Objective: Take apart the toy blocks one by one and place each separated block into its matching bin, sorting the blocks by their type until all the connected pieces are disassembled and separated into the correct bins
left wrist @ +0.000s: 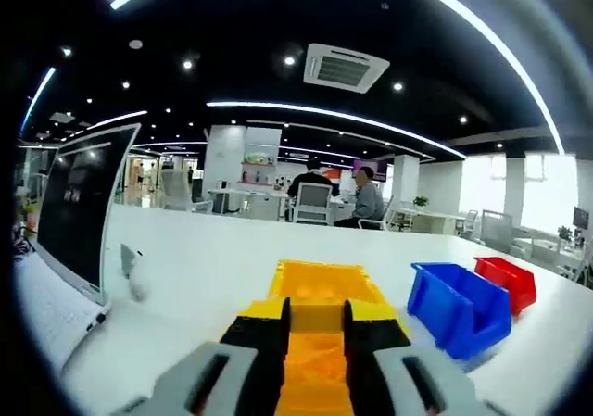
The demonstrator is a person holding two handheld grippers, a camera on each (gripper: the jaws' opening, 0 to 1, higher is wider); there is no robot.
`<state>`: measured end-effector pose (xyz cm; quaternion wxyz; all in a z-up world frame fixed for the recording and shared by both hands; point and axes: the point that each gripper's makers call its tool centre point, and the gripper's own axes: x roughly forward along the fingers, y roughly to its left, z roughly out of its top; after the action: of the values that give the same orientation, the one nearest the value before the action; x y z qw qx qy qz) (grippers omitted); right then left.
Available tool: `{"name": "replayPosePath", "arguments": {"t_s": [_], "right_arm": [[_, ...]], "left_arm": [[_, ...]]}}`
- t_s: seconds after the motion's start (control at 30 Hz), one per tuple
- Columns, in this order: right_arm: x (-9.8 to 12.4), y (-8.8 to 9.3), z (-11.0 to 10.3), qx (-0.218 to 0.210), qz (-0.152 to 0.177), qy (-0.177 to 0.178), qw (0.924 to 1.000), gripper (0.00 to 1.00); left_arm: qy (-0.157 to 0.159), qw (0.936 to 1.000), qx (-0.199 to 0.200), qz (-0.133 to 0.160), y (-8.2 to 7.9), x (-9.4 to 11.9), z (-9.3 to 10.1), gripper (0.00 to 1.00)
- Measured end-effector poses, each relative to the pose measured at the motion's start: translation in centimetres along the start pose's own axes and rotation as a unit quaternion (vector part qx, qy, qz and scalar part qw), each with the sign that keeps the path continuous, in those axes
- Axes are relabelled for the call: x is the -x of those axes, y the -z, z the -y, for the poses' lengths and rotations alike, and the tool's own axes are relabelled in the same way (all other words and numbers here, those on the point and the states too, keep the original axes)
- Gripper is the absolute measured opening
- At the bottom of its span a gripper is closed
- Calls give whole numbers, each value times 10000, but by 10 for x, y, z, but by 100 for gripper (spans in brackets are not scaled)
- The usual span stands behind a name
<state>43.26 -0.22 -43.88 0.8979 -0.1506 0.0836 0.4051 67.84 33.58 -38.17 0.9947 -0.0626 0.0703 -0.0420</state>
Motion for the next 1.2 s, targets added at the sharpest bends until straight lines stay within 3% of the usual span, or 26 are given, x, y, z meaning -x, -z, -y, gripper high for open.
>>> {"name": "replayPosePath", "arguments": {"t_s": [0.07, 0.23, 0.47, 0.63, 0.7, 0.8, 0.97, 1.07, 1.2], "right_arm": [[1, -1, 0, -29, 40, 4, 10000, 24], [1, -1, 2, -33, 40, 30, 10000, 24], [2, -4, 0, -27, 61, 27, 10000, 24], [4, -4, 2, -47, 76, 59, 9999, 24], [4, -5, 2, -83, 87, 57, 9999, 24], [6, -5, 4, -97, 96, 62, 9999, 24], [8, -9, 9, -255, 148, 80, 9995, 24], [9, -12, 10, -284, 174, 99, 9994, 24], [12, -16, 12, -290, 228, 147, 9992, 24]], "left_arm": [[100, 9999, 78, 41, -2, 0, 3, 42], [243, 9996, -55, 102, -9, 5, 13, 59], [605, 9977, -229, 210, -18, 19, 39, 62], [906, 9947, -220, 423, -23, 41, 62, 50], [1001, 9937, -322, 392, -18, 53, 72, 40], [1093, 9924, -365, 437, -15, 66, 81, 32], [1544, 9873, -68, 376, -1, 108, 113, 18], [1726, 9837, 95, 504, 1, 132, 130, 9], [1986, 9788, 122, 488, 11, 154, 151, 4]]}}
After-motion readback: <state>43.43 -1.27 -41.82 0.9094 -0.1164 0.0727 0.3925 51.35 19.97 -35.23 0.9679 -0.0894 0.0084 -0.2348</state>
